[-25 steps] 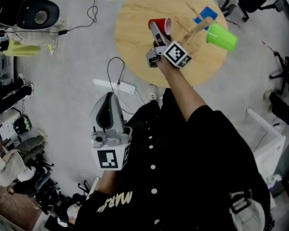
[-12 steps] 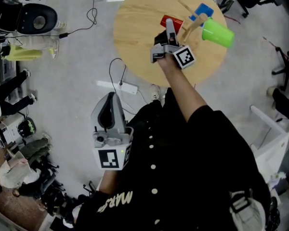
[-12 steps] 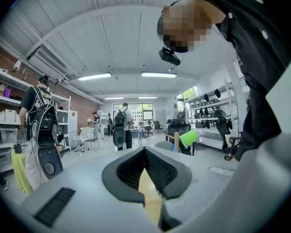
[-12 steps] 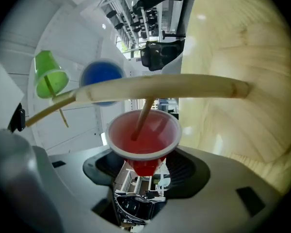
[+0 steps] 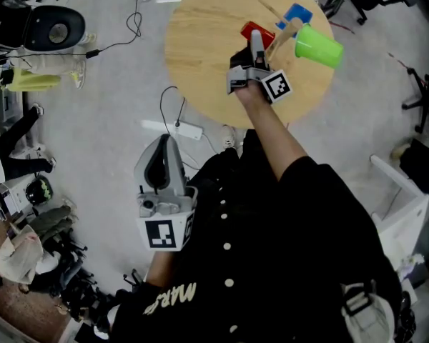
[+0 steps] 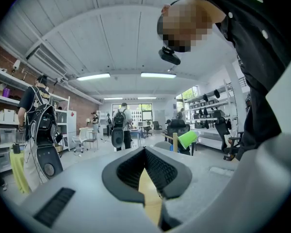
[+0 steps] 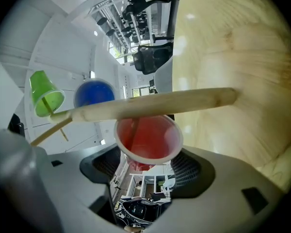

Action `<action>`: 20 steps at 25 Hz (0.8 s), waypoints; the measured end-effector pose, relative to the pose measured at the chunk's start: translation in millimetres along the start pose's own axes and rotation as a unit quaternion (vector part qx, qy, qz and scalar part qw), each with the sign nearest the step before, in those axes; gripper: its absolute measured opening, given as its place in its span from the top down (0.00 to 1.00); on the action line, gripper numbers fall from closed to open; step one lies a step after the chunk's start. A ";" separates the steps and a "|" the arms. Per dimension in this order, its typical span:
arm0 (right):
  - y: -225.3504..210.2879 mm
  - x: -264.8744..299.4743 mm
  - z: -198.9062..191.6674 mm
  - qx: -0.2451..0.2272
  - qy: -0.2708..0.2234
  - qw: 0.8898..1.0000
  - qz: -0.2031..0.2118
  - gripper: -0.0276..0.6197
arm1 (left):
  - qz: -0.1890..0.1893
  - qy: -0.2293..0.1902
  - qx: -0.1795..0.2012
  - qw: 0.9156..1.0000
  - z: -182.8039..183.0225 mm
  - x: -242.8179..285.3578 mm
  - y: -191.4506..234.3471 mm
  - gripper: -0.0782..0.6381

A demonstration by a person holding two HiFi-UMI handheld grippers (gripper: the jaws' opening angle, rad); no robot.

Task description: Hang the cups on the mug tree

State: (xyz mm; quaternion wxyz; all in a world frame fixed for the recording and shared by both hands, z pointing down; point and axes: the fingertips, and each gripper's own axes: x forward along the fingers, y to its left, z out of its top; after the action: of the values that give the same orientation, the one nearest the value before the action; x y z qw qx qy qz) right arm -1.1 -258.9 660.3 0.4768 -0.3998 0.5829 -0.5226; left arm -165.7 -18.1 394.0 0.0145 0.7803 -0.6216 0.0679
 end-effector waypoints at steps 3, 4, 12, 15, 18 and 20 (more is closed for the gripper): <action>-2.2 -4.7 2.1 0.006 0.004 1.000 -0.002 0.45 | -0.001 -0.003 0.000 1.000 1.6 1.0 -2.6 0.90; -2.2 -6.0 2.7 0.004 0.007 1.000 -0.002 0.44 | -0.001 -0.004 0.001 1.000 2.4 1.6 -3.3 0.90; 25.3 -33.6 -20.6 -0.110 0.125 0.986 0.018 0.32 | -0.004 -0.025 -0.012 1.000 10.8 -1.2 -5.6 0.90; 17.0 -67.1 -19.8 -0.196 0.193 0.960 -0.048 0.33 | -0.006 -0.042 -0.014 0.999 18.5 0.8 -4.0 0.90; 11.4 -94.0 -2.8 -0.310 0.242 0.914 -0.100 0.33 | -0.009 -0.054 -0.024 0.998 26.0 3.7 0.4 0.90; 25.3 -103.4 10.2 -0.383 0.261 0.881 -0.097 0.36 | -0.011 -0.055 -0.040 0.998 28.4 5.9 0.7 0.90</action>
State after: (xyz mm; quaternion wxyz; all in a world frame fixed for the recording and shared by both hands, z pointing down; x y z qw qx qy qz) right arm 33.0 -158.1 649.5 0.0640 -0.4546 0.7992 -0.3880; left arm -162.6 -27.1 366.5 0.0117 0.7887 -0.6147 -0.0002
